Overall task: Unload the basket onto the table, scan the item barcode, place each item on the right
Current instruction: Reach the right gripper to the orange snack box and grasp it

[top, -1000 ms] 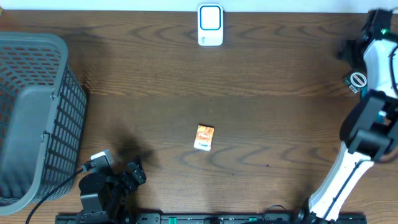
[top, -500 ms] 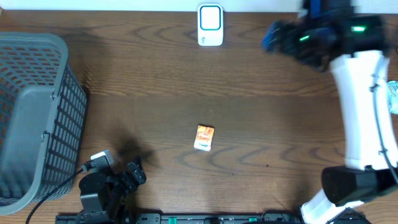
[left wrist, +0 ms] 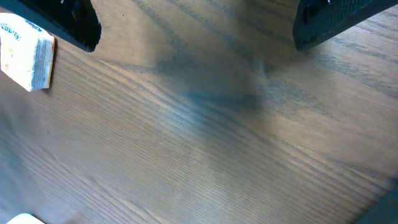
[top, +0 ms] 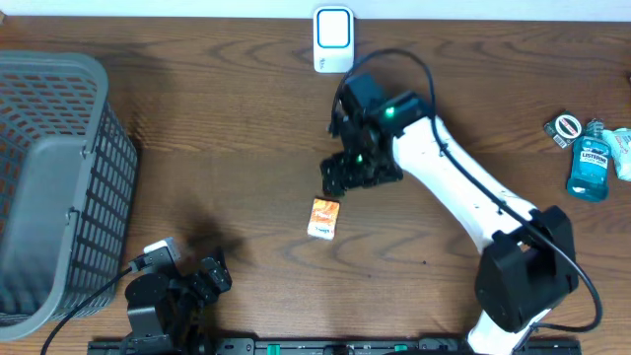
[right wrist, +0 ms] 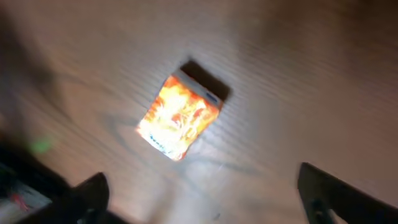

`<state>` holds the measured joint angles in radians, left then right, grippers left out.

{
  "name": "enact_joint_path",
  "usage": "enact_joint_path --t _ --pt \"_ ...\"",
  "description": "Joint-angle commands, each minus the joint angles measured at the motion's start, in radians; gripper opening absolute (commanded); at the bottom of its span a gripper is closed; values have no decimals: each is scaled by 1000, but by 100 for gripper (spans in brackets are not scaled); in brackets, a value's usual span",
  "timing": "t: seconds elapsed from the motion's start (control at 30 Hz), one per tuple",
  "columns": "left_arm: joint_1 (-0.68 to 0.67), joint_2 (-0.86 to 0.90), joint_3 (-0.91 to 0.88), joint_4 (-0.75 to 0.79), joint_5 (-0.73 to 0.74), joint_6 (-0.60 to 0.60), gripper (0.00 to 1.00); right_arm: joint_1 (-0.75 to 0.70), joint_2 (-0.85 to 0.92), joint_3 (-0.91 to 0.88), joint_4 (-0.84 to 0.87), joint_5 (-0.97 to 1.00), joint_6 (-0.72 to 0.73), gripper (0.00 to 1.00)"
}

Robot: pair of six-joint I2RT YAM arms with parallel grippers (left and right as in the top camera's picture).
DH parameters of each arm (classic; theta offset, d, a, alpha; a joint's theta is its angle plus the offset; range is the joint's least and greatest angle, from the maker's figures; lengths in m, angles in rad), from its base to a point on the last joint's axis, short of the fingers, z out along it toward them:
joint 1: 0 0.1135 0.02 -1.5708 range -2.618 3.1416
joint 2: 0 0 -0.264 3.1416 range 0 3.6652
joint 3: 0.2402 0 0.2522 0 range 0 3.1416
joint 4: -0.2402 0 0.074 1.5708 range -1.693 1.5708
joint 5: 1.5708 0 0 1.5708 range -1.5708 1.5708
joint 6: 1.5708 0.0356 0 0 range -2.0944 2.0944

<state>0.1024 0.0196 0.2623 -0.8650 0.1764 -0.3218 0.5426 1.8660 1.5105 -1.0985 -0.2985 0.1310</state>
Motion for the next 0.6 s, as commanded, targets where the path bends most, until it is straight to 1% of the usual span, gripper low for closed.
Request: enact_joint_path --t 0.0,0.07,0.2,0.33,0.4,0.5,0.57 --pt "-4 -3 -14 -32 -9 2 98 -12 2 -95 68 -122 -343 99" --pt "-4 -3 -14 -32 -9 2 98 -14 2 -131 129 -124 -433 99" --pt "-4 -3 -14 -32 -9 2 98 -12 3 -189 244 -127 -563 99" --pt "-4 -3 -14 -32 -9 2 98 -12 34 -206 327 -127 -581 99" --pt "-4 -3 -14 -32 -9 2 98 -12 61 -205 363 -142 -581 98" --pt "-4 -3 -14 -32 -10 2 98 -12 96 -205 369 -196 -589 94" --pt "-4 -3 -14 -32 -9 2 98 -12 134 -205 366 -212 -617 88"
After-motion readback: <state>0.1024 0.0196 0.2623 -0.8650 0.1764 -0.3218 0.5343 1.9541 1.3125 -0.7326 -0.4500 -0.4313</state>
